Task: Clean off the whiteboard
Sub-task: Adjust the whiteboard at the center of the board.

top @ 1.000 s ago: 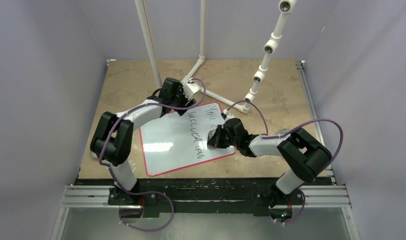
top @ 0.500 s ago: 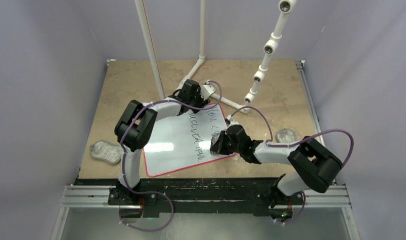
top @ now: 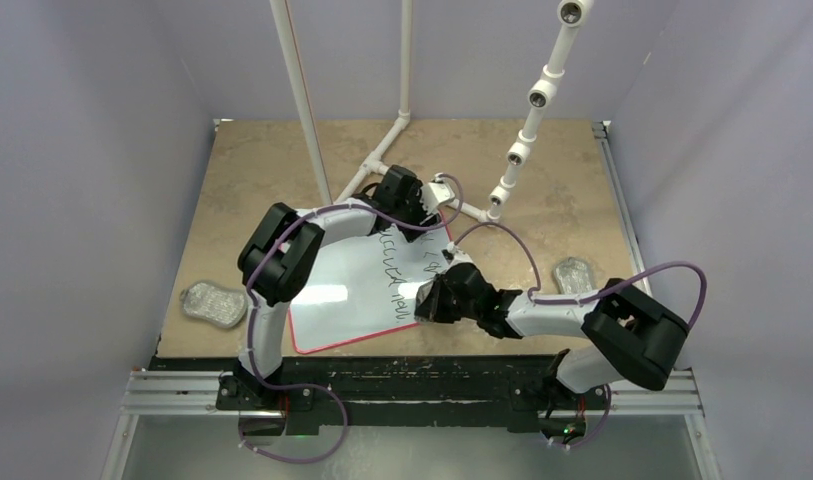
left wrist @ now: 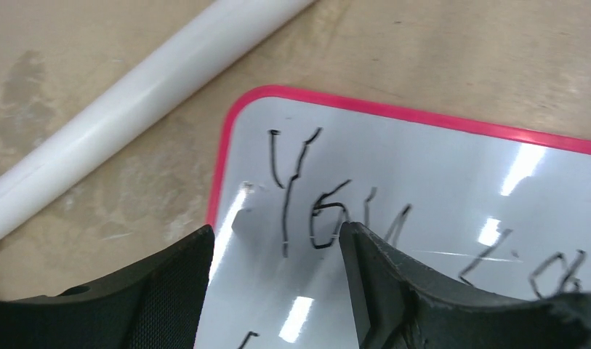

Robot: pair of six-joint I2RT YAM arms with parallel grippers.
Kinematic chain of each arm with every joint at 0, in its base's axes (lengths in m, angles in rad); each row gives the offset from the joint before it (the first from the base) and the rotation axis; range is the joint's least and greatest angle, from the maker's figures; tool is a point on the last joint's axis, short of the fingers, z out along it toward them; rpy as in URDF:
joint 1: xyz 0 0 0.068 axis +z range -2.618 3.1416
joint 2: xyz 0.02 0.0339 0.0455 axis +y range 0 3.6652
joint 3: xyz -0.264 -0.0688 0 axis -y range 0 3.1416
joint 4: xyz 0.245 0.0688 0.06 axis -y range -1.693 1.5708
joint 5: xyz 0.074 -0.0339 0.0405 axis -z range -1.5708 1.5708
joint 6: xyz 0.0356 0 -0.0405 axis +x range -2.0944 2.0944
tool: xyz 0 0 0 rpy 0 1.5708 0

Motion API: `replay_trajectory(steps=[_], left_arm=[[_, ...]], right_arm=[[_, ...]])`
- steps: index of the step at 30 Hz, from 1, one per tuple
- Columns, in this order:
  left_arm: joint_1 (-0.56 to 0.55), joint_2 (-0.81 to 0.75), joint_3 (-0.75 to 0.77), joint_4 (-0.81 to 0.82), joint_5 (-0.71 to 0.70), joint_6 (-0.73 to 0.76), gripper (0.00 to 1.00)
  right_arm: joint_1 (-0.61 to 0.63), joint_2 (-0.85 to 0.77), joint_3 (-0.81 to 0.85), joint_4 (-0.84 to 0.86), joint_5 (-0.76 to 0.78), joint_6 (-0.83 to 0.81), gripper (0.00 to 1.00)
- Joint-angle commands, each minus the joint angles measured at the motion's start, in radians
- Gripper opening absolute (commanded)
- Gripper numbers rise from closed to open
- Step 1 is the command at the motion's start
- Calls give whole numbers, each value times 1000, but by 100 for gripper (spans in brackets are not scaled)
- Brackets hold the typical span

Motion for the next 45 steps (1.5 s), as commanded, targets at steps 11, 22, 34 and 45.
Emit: replay_trajectory(steps=[11, 22, 34, 45], left_arm=[[53, -74, 91, 16, -120, -75, 49], [53, 103, 148, 57, -328, 35, 53], [-19, 113, 123, -203, 6, 13, 54], [-66, 2, 67, -247, 83, -14, 58]], right_arm=[[75, 53, 8, -104, -24, 17, 0], [88, 78, 13, -95, -40, 7, 0], [96, 20, 20, -149, -20, 16, 0], [97, -23, 19, -177, 7, 36, 0]])
